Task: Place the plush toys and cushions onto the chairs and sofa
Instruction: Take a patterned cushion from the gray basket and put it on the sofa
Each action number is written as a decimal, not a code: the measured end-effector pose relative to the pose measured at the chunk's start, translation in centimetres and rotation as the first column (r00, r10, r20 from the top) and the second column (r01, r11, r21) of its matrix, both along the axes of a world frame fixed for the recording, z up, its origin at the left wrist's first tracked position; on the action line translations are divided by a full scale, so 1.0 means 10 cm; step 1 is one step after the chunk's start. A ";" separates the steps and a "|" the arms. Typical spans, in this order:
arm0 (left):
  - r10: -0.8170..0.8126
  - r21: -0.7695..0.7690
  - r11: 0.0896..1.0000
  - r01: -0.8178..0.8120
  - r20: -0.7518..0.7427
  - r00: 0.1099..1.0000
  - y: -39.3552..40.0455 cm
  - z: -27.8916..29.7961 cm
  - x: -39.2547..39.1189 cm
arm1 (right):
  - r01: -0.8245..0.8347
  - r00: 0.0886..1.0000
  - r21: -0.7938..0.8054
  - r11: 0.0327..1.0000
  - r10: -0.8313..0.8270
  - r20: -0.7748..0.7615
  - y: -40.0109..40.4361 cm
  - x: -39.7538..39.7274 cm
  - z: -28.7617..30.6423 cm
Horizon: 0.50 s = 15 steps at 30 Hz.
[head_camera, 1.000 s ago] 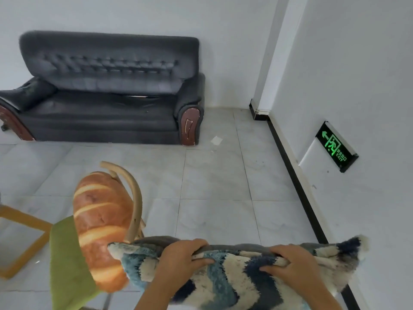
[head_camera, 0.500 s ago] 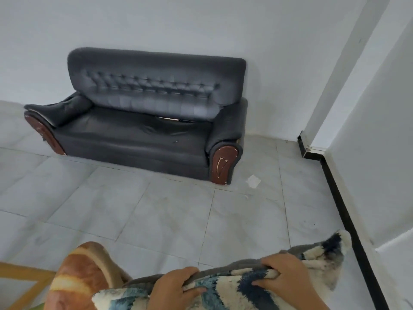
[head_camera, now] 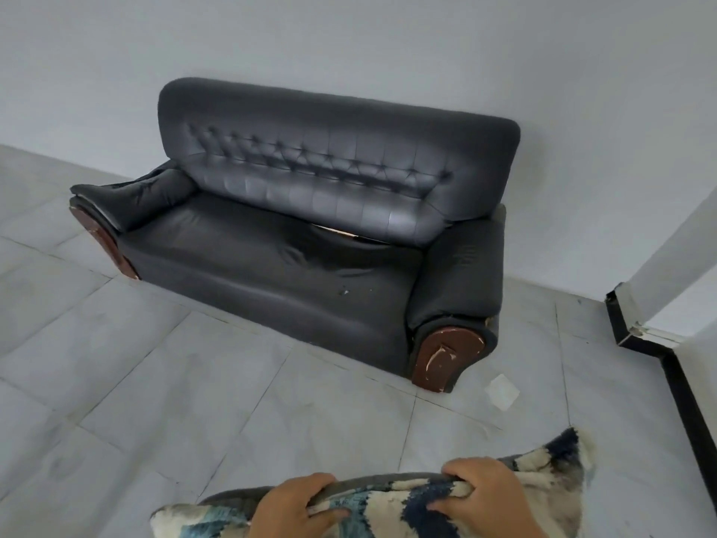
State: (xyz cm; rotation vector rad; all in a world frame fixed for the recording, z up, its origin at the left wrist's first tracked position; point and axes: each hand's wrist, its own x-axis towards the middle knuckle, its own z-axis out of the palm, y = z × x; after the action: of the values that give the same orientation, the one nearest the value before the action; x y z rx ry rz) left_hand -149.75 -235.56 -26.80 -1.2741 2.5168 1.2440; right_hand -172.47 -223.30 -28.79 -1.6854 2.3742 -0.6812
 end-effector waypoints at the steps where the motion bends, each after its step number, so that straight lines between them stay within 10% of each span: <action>1: -0.011 -0.017 1.000 0.010 -0.010 1.000 -0.29 0.00 -0.10 | 0.003 0.999 -0.018 1.000 -0.002 0.055 -0.25 -0.09 -0.02; 15: -0.127 -0.206 0.973 0.104 -0.098 0.987 -3.46 -0.08 -1.28 | -0.016 0.987 -0.172 0.985 -0.012 -0.163 -3.24 -1.16 -0.15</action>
State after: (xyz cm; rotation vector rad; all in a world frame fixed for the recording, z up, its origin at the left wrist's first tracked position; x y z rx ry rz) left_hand -162.53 -270.12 -27.55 -1.1011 2.8113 1.0885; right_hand -184.03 -255.69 -30.26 -1.8808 2.4862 -0.7996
